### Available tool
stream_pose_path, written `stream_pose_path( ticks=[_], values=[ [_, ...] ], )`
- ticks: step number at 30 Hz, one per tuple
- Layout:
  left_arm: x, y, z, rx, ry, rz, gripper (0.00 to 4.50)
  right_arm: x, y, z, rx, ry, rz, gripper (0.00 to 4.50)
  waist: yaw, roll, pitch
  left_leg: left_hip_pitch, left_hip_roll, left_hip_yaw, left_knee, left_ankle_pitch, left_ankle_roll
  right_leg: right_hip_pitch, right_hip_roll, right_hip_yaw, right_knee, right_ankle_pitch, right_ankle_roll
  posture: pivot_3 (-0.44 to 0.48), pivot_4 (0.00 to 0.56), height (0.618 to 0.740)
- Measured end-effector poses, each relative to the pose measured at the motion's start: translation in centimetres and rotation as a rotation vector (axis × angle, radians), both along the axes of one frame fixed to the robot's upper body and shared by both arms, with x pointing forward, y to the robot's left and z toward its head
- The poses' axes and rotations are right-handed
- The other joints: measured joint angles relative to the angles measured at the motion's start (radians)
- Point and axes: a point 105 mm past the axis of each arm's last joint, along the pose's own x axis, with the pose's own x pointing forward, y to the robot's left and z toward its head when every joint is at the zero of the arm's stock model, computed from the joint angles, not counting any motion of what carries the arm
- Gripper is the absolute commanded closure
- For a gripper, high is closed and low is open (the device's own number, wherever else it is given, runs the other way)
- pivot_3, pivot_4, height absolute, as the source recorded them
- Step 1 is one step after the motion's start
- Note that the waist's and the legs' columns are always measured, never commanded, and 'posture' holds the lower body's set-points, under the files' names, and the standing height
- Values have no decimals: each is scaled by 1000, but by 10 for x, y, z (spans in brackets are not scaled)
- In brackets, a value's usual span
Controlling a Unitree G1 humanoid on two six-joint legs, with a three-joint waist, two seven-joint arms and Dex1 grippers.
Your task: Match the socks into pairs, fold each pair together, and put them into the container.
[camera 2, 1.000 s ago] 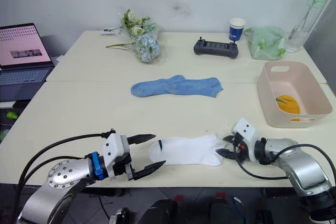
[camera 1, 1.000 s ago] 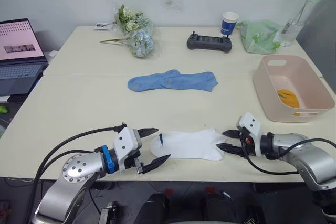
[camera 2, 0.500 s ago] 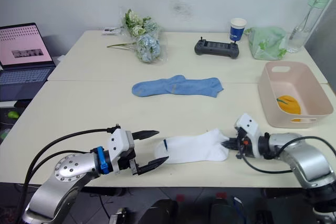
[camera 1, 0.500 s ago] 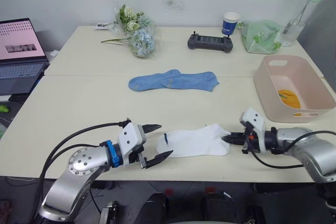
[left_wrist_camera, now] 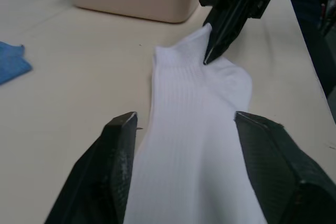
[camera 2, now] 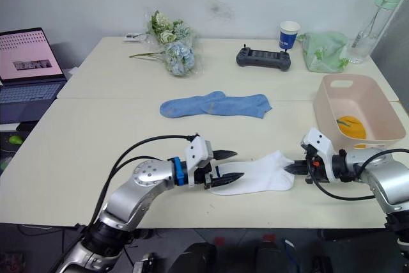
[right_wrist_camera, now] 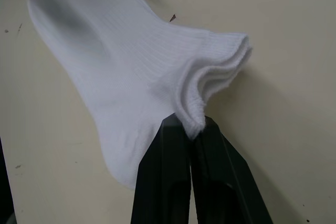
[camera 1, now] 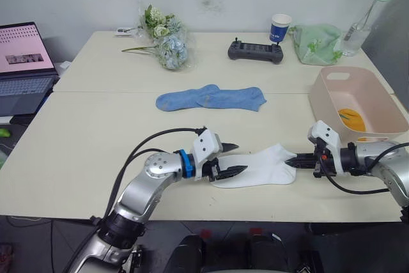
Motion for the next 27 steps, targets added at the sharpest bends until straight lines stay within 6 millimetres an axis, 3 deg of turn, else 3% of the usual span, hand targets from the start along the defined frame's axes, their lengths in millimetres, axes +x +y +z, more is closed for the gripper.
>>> stream_pose_path(
  ticks=[6,11,17,22,27],
  values=[
    [8,-12,-10,50,46,-63,4478,2,-2,-2,-9,-12,-2,4500,2,0,0,0,0,0,1,0,0,0,0,0,0,0,0,0,150,740],
    [8,-20,-32,138,82,-98,4478,3,-1,-3,-10,-20,2,4500,-1,0,0,0,0,0,0,0,0,0,0,0,0,0,0,0,150,740],
    [12,-21,-34,174,46,-115,4478,-2,15,4,113,29,18,4500,-1,0,0,0,0,-1,1,0,0,0,0,0,0,0,0,0,150,740],
    [14,-23,-34,169,43,-116,4478,-15,53,37,327,73,134,4500,0,-1,0,0,0,-2,1,0,0,1,0,-1,0,0,0,0,150,740],
    [12,-18,-35,167,40,-108,4478,-21,86,44,471,161,178,4500,-1,-1,-1,0,0,-2,1,0,0,0,0,0,1,0,0,0,150,740]
  ],
)
